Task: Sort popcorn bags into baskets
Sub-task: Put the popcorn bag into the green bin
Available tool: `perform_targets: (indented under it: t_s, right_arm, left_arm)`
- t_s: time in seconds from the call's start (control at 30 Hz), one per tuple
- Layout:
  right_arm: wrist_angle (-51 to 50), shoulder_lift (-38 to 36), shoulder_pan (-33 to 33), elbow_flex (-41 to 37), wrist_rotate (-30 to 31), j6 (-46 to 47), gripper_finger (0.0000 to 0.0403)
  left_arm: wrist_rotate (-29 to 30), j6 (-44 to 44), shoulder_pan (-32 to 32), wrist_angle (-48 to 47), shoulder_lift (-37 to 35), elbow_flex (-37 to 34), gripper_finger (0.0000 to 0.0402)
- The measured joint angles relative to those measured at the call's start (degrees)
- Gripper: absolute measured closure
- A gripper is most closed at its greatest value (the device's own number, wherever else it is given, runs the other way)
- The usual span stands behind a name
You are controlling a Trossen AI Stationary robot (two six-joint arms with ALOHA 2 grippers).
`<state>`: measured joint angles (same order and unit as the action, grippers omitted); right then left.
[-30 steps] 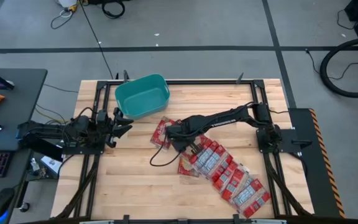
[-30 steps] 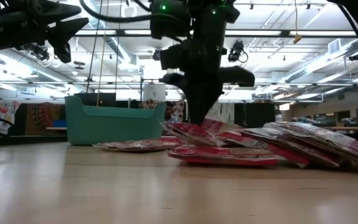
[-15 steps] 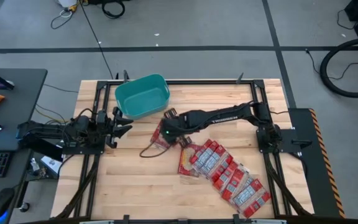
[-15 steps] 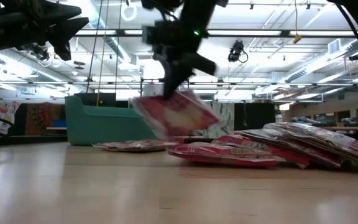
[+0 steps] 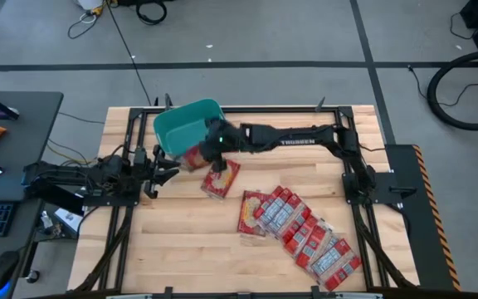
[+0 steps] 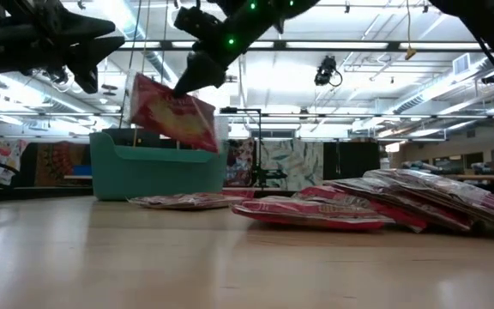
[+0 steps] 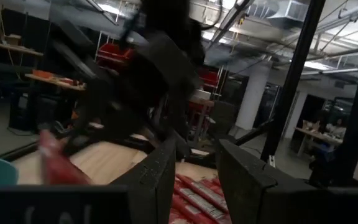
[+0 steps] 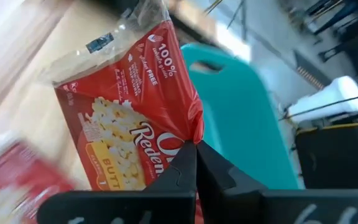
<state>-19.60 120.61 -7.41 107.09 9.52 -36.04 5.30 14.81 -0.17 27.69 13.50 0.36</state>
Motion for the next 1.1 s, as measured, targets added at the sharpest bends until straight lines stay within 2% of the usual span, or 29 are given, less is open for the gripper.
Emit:
perform_targets:
  t_s: [0.2, 0.4, 0.57, 0.73, 0.93, 1.1]
  right_arm:
    - [11.1, 0.0, -5.0, 0.0, -8.7, 2.0, 0.0399]
    - [16.2, 0.1, -9.6, -0.5, -15.2, 6.4, 0.0399]
    - [21.2, 0.2, -11.3, -4.1, -14.8, 10.8, 0.0399]
    - [19.6, 0.3, -11.1, -4.0, -10.4, 11.0, 0.0400]
    - [17.9, 0.4, -11.0, 1.7, -9.5, 10.5, 0.0401]
    - [11.5, 6.9, -11.4, 13.4, -11.0, 9.6, 0.0401]
  left_arm:
    - [-0.1, 3.1, 0.0, -0.4, 0.0, 0.0, 0.0280]
    - [-1.7, 3.6, 0.0, -3.6, 0.0, 0.0, 0.0280]
    - [-1.7, 1.0, 0.0, -5.4, 0.0, 0.0, 0.0280]
    - [-1.7, 1.2, 0.0, -5.3, 0.0, 0.0, 0.0280]
    - [-0.7, -3.0, 0.0, -4.3, 0.0, 0.0, 0.0280]
    - [1.5, -5.5, 0.0, -2.8, 0.0, 0.0, 0.0280]
